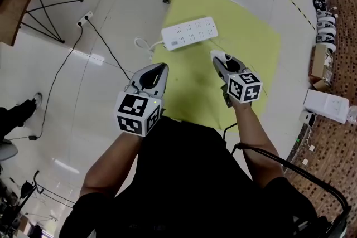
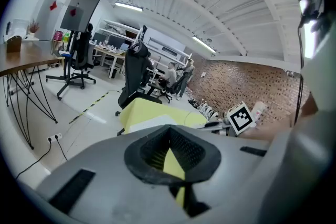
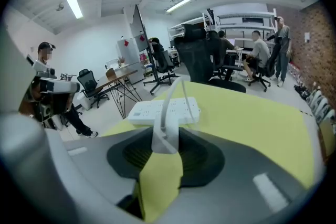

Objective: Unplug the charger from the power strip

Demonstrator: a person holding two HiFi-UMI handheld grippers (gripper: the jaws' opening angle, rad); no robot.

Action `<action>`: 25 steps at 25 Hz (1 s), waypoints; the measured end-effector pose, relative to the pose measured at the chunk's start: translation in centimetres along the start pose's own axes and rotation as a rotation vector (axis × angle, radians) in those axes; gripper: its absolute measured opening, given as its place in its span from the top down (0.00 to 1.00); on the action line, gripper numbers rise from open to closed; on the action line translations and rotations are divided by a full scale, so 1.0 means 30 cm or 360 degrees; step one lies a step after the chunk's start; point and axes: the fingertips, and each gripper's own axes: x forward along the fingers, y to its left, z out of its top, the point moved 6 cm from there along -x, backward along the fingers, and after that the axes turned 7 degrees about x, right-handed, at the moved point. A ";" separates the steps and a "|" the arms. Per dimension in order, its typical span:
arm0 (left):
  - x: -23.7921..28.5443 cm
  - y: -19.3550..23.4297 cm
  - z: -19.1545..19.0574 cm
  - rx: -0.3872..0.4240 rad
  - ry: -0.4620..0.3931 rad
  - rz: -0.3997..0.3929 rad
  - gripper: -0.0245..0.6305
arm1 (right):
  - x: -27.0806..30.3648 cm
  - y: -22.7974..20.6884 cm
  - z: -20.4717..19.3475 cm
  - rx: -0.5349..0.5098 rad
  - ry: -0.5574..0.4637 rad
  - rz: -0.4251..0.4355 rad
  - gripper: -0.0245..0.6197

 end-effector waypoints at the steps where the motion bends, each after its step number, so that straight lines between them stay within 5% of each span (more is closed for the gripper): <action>1: -0.002 -0.012 -0.002 0.0003 -0.0001 -0.0005 0.95 | -0.021 0.006 -0.024 -0.0001 0.0016 0.0010 0.75; 7: -0.033 -0.082 -0.014 0.0048 -0.0037 -0.0002 0.95 | -0.113 0.033 -0.168 0.0147 0.0069 0.0115 0.75; 18: -0.140 -0.262 -0.058 0.0001 -0.0088 0.0161 0.95 | -0.201 0.143 -0.445 0.0402 0.0348 0.0545 0.75; 25: -0.203 -0.334 -0.084 0.0026 -0.0084 0.0199 0.95 | -0.153 0.110 -0.517 0.0626 0.0462 0.0615 0.75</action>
